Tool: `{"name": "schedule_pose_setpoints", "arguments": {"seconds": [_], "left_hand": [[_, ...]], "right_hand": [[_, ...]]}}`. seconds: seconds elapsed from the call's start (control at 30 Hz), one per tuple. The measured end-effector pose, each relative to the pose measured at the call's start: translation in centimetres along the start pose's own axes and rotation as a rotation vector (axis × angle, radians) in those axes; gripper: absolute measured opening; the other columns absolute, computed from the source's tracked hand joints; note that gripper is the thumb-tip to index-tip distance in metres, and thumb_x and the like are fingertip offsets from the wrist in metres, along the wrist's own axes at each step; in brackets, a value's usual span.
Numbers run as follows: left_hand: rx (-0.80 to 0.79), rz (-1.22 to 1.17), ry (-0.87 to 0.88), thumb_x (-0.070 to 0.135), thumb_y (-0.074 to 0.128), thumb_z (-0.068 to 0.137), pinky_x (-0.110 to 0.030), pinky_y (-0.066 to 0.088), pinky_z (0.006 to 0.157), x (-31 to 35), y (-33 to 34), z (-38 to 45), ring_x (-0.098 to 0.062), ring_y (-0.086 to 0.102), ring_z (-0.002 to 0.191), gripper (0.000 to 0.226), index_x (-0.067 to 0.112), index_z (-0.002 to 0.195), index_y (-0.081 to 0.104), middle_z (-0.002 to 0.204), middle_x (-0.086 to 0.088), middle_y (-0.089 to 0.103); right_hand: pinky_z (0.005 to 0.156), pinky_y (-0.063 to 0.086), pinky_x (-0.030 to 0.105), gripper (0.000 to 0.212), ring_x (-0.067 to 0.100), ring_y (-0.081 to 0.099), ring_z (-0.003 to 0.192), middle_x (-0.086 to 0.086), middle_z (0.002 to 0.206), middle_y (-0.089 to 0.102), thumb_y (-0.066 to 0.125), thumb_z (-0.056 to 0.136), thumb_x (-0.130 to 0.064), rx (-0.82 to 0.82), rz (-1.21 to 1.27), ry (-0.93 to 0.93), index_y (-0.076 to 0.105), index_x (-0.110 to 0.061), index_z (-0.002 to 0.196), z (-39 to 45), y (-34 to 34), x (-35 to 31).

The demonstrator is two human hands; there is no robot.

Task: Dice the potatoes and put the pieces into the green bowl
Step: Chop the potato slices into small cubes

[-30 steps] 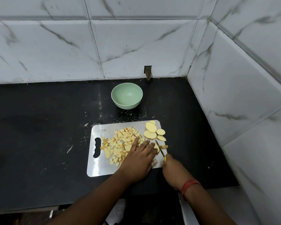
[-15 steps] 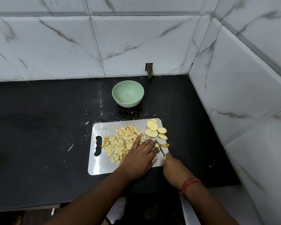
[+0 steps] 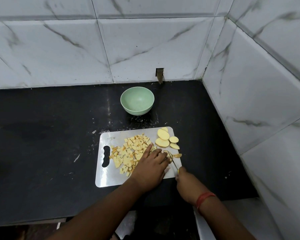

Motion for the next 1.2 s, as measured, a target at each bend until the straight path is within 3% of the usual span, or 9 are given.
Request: {"name": "schedule_pose_setpoints", "arguments": {"seconds": [0.17, 0.3, 0.4, 0.5, 0.67, 0.87, 1.2], "left_hand": [[0.002, -0.009, -0.012, 0.042, 0.043, 0.103, -0.055, 0.022, 0.122, 0.2, 0.0, 0.0, -0.026, 0.049, 0.132, 0.041, 0.023, 0.133, 0.062, 0.135, -0.001, 0.060], [0.014, -0.042, -0.016, 0.041, 0.044, 0.103, -0.055, 0.022, 0.122, 0.2, 0.0, 0.0, -0.024, 0.048, 0.133, 0.038, 0.023, 0.131, 0.063, 0.134, 0.000, 0.059], [0.013, -0.079, 0.025, 0.038, 0.045, 0.103, -0.052, 0.018, 0.124, 0.2, 0.1, 0.2, -0.024, 0.044, 0.139, 0.036, 0.021, 0.131, 0.061, 0.135, -0.002, 0.058], [0.020, -0.109, 0.071, 0.035, 0.048, 0.102, -0.054, 0.020, 0.124, 0.0, 0.0, 0.6, -0.024, 0.048, 0.135, 0.034, 0.019, 0.130, 0.059, 0.130, -0.005, 0.057], [0.028, -0.097, 0.117, 0.037, 0.053, 0.099, -0.054, 0.023, 0.123, -0.2, -0.2, 1.0, -0.023, 0.055, 0.110, 0.032, 0.020, 0.125, 0.061, 0.113, -0.002, 0.054], [0.040, -0.112, 0.082, 0.042, 0.048, 0.101, -0.048, 0.022, 0.125, 0.4, 0.0, 0.0, -0.024, 0.052, 0.112, 0.049, 0.010, 0.136, 0.059, 0.114, -0.006, 0.053], [0.117, -0.082, 0.082, 0.039, 0.048, 0.102, -0.048, 0.027, 0.122, 0.7, 0.0, -1.3, -0.024, 0.054, 0.120, 0.045, 0.008, 0.130, 0.063, 0.126, -0.006, 0.061]], "right_hand": [[0.053, 0.034, 0.019, 0.042, 0.011, 0.053, 0.069, 0.004, 0.094, 0.058, 0.039, 0.100, -0.012, 0.011, -0.022, -0.044, 0.030, -0.002, 0.140, -1.0, 0.8, 1.0], [0.067, 0.042, 0.025, 0.028, 0.013, 0.054, 0.072, 0.002, 0.088, 0.056, 0.039, 0.101, -0.015, 0.000, 0.055, -0.036, 0.038, -0.009, 0.129, -2.0, 1.3, 1.9], [0.065, 0.040, 0.026, 0.025, 0.011, 0.052, 0.068, -0.004, 0.077, 0.048, 0.039, 0.100, -0.016, 0.005, 0.069, -0.040, 0.040, -0.010, 0.124, -2.4, 1.2, 2.6], [0.066, 0.039, 0.027, 0.024, 0.020, 0.056, 0.076, 0.002, 0.084, 0.054, 0.039, 0.100, -0.017, 0.018, 0.059, -0.016, 0.041, -0.008, 0.122, -2.3, 0.5, 3.0], [0.070, 0.039, 0.028, 0.030, 0.029, 0.063, 0.095, 0.016, 0.107, 0.063, 0.037, 0.102, -0.019, 0.042, 0.076, 0.001, 0.038, -0.005, 0.129, -2.2, 0.4, 3.0], [0.081, 0.049, 0.035, 0.037, 0.028, 0.063, 0.100, 0.015, 0.111, 0.064, 0.037, 0.103, -0.025, 0.133, 0.145, -0.029, 0.035, -0.010, 0.136, -3.0, 0.0, 2.6], [0.067, 0.039, 0.029, 0.041, 0.023, 0.057, 0.079, 0.015, 0.105, 0.064, 0.036, 0.103, -0.020, 0.095, 0.086, -0.035, 0.030, -0.005, 0.140, -2.2, 0.5, 1.3]]}}
Point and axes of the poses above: each hand's wrist, its own z-axis towards the middle knuckle, its own y-axis out of the palm, x = y × z, the point moved 7 cm from there along z, towards the middle knuckle
